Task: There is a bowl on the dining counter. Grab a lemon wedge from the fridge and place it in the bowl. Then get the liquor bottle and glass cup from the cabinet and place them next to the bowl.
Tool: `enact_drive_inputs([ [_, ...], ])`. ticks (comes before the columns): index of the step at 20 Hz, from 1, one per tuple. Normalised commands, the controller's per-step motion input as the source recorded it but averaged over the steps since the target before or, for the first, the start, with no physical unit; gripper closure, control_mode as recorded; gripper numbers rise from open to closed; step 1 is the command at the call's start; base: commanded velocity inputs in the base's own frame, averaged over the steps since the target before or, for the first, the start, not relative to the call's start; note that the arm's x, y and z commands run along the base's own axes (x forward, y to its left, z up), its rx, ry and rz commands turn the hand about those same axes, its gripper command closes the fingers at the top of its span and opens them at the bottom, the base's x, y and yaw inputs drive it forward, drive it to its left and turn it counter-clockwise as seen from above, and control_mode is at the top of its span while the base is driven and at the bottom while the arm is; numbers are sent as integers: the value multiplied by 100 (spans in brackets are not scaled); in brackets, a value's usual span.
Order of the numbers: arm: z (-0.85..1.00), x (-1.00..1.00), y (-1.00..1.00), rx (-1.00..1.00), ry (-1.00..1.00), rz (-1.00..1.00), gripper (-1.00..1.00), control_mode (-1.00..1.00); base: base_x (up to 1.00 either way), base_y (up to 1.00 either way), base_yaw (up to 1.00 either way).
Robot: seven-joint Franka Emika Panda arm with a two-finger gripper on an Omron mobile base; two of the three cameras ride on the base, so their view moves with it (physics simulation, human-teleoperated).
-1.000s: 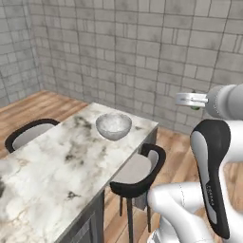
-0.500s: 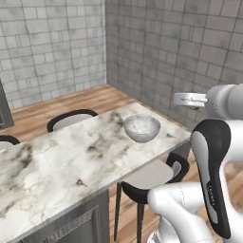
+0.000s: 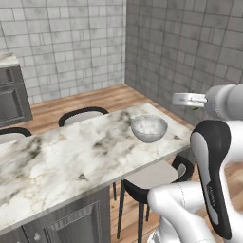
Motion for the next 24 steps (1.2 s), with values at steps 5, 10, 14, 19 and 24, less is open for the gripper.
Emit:
enact_drive_inputs([
  [5,-18,99,-26,0,31,11,100,-100,0,0,0],
  [10,-18,100,-17,0,40,4,100,-100,0,0,0],
  [14,-29,100,0,-1,43,2,100,-100,0,0,0],
  [19,-64,100,1,-4,42,4,100,-100,0,0,0],
  [24,-91,100,0,0,30,6,100,-100,0,0,0],
])
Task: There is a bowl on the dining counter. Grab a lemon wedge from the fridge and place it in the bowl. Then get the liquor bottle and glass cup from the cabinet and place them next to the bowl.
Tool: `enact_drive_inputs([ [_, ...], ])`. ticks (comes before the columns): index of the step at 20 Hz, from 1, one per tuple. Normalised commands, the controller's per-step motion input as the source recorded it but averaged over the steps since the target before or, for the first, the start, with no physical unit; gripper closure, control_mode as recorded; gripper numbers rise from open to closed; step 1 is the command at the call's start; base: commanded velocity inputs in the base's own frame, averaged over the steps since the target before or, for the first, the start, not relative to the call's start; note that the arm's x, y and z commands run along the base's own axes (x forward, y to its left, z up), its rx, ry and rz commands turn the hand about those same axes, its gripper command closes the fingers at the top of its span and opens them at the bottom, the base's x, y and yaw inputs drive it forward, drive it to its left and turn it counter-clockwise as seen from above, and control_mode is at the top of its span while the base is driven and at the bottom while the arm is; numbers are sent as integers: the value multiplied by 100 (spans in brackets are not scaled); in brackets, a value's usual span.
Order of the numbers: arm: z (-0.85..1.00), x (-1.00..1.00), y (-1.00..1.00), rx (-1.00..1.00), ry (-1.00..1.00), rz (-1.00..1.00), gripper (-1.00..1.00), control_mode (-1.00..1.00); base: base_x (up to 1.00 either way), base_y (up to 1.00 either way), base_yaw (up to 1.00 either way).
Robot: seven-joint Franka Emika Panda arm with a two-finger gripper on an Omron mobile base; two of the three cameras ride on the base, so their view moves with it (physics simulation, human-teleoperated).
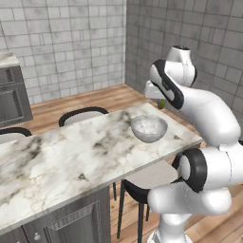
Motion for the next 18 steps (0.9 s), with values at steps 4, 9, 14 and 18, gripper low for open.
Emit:
enact_drive_inputs([
  [4,-92,95,-1,0,8,7,100,-100,0,0,0],
  [9,-69,68,-8,0,0,9,100,-100,0,0,0],
  [14,-48,62,-8,0,0,6,100,-100,0,0,0],
  [18,-45,39,-10,-2,3,4,100,-100,0,0,0],
])
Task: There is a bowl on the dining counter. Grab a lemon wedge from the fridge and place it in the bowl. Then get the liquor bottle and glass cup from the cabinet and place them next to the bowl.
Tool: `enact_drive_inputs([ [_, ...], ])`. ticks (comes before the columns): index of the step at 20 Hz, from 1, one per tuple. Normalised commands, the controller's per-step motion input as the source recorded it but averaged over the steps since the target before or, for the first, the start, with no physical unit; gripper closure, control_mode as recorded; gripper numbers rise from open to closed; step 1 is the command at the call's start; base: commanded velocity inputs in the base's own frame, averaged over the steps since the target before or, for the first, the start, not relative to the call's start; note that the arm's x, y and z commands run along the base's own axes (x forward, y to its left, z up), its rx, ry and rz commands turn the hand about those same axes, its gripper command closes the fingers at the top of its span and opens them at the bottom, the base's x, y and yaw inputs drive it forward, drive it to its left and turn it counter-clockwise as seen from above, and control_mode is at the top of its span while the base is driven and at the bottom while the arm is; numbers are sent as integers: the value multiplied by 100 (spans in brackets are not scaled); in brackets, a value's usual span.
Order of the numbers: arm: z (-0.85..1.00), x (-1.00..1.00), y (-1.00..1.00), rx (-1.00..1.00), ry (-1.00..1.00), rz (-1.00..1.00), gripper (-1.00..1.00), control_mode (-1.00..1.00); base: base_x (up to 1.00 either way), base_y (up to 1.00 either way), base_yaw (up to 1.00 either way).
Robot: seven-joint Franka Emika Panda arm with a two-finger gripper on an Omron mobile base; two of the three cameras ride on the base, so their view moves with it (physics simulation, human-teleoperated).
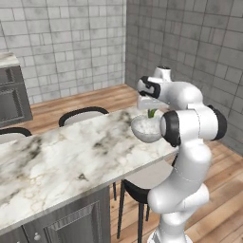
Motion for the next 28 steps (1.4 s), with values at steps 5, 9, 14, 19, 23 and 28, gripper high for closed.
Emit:
enact_drive_inputs([
  [5,-44,37,-10,-3,1,3,100,-100,0,0,0],
  [9,-43,11,-3,-4,0,2,100,-100,0,0,0],
  [14,-48,0,0,-3,0,3,100,-100,0,0,0],
  [19,-49,1,0,-2,2,3,100,-100,0,0,0],
  [23,-42,18,0,-1,1,3,100,-100,0,0,0],
  [28,-21,28,0,0,0,3,-100,-100,0,0,0],
])
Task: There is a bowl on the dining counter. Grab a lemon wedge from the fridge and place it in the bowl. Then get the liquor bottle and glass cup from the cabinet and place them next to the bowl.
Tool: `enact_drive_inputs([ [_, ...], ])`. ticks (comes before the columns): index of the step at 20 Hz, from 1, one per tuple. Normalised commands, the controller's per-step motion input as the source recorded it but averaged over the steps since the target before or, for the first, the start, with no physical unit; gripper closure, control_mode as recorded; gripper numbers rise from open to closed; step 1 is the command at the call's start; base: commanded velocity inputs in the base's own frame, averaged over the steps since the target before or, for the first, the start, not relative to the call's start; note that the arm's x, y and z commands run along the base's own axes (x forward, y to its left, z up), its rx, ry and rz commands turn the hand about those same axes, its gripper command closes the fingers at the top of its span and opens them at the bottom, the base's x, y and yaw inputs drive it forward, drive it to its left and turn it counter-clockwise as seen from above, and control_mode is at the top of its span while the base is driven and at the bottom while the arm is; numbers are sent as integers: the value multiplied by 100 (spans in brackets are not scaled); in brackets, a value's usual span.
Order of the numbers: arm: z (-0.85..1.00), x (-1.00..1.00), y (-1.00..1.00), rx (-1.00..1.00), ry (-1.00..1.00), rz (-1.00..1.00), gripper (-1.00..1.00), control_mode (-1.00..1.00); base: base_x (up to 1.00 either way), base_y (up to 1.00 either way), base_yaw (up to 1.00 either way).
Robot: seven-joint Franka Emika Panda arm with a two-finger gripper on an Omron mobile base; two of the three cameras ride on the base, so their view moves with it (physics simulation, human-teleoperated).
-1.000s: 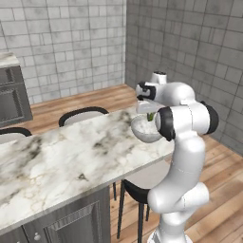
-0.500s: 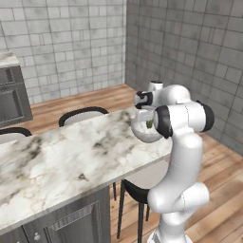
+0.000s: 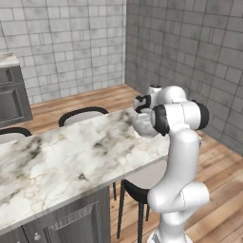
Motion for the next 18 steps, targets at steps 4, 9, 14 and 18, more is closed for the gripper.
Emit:
enact_drive_inputs([
  [4,-1,8,0,0,0,4,-100,-100,0,0,0],
  [9,2,-15,0,0,-3,5,-100,-100,0,0,0],
  [14,22,-33,0,0,-6,6,-100,-100,0,0,0],
  [18,42,-37,0,0,-5,5,-100,-100,0,0,0],
])
